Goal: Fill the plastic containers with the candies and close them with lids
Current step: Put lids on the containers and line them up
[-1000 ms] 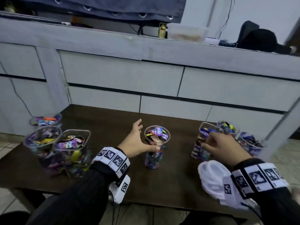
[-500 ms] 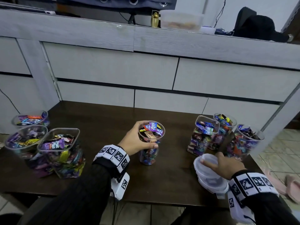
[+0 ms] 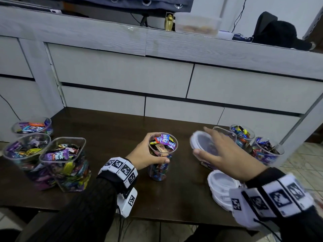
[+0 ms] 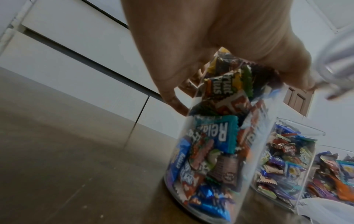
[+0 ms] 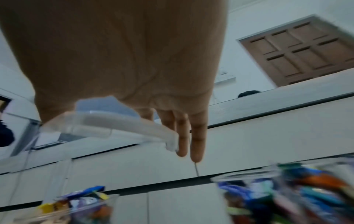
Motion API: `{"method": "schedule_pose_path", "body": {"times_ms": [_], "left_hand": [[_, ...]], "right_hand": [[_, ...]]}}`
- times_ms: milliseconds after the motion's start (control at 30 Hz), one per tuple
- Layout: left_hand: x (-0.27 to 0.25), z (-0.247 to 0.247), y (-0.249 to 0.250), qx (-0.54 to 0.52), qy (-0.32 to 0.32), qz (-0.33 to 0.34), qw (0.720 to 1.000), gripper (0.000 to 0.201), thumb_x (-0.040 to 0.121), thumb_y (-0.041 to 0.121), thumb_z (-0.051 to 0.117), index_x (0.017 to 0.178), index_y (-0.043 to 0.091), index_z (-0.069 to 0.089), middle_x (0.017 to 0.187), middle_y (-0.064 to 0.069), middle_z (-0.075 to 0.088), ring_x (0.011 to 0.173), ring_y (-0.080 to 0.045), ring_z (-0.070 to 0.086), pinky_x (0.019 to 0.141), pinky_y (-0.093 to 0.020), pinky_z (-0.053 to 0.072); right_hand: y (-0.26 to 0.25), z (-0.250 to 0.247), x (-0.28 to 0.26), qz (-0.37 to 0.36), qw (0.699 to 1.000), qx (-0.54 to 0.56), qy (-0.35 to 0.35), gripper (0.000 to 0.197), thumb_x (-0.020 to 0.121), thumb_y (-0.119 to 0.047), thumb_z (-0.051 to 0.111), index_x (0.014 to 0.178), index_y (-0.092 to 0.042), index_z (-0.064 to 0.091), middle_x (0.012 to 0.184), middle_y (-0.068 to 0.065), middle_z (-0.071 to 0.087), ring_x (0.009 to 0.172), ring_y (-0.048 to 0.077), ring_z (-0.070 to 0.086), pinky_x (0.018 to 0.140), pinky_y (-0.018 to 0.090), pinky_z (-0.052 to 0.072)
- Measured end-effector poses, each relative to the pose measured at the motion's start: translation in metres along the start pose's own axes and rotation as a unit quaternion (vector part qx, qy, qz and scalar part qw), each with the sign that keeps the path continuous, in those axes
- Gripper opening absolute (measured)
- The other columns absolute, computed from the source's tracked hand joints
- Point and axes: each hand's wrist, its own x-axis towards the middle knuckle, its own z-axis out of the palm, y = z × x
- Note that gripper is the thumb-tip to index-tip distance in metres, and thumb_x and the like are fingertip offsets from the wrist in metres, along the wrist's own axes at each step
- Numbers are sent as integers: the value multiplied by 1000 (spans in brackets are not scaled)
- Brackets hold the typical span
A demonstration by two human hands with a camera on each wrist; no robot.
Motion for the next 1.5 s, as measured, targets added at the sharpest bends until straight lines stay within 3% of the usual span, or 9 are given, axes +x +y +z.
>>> {"method": "schedule_pose_path", "body": {"times_ms": [200, 367, 700, 833, 900, 1067, 1200, 1333, 1500], "left_hand": [[-6, 3, 1, -35, 0, 9, 999, 93, 60, 16, 92, 136, 29, 39, 129, 6, 58, 121, -7, 56, 106, -38, 46], [-6, 5, -2, -39, -7, 43, 998, 102, 65, 8, 89, 145, 31, 30, 133, 11, 55, 121, 1, 53, 96, -19, 47], [1, 5, -13, -15, -3, 44, 999, 96, 65, 15, 90, 135, 37, 28, 133, 14, 47, 117, 11, 50, 88, -12, 46], [-2, -6, -12, -28, -46, 26, 998, 127, 58, 23, 92, 146, 46, 2, 130, 31, 36, 109, 26, 45, 81, -2, 44], [-5, -10, -8, -30, -52, 31, 998, 131, 52, 31, 93, 145, 53, 3, 131, 33, 37, 114, 22, 46, 85, -5, 45], [-7, -6, 0, -17, -45, 55, 997, 110, 52, 33, 91, 137, 52, 22, 137, 17, 45, 125, 3, 49, 100, -22, 45], [-9, -7, 0, -14, -45, 56, 997, 108, 54, 34, 90, 138, 49, 24, 137, 15, 46, 125, 3, 49, 102, -22, 45], [-16, -11, 2, 17, -22, 54, 998, 101, 57, 43, 87, 139, 43, 28, 132, 18, 51, 120, 4, 51, 102, -25, 46], [-15, -9, 1, 28, -9, 57, 998, 102, 65, 31, 88, 147, 28, 28, 138, 10, 48, 126, -1, 49, 108, -35, 44]], "right_hand": [[-53, 41, 64, -64, 997, -32, -27, 89, 82, -71, 42, 151, -22, 14, 142, 7, 34, 128, 25, 29, 107, 43, 31], [-56, 68, 84, -73, 992, -97, -43, 84, 85, -70, 38, 150, -22, 16, 144, 7, 33, 129, 26, 30, 104, 44, 33], [-53, 78, 76, -95, 991, -78, -59, 88, 86, -71, 38, 152, -22, 7, 160, 2, 10, 146, 21, 12, 118, 44, 20], [-55, 73, 78, -91, 988, -104, -70, 89, 85, -73, 37, 152, -23, 6, 160, 1, 11, 145, 21, 15, 117, 46, 19], [-56, 72, 78, -90, 989, -81, -79, 90, 84, -71, 43, 152, -22, 7, 159, 1, 12, 144, 21, 17, 117, 44, 23], [-59, 74, 78, -86, 993, -18, -74, 89, 84, -58, 57, 151, -17, 13, 154, 3, 21, 138, 20, 21, 112, 33, 26], [-57, 74, 78, -82, 994, 13, -75, 92, 81, -54, 64, 150, -17, 15, 153, 3, 22, 138, 19, 22, 112, 31, 24], [-46, 64, 80, -64, 983, 128, -112, 105, 70, -47, 79, 149, -21, 14, 150, 3, 26, 132, 15, 35, 108, 28, 36], [-39, 64, 83, -60, 986, 132, -83, 106, 62, -48, 85, 144, -17, 24, 139, -1, 37, 122, 8, 37, 94, 14, 36]]}}
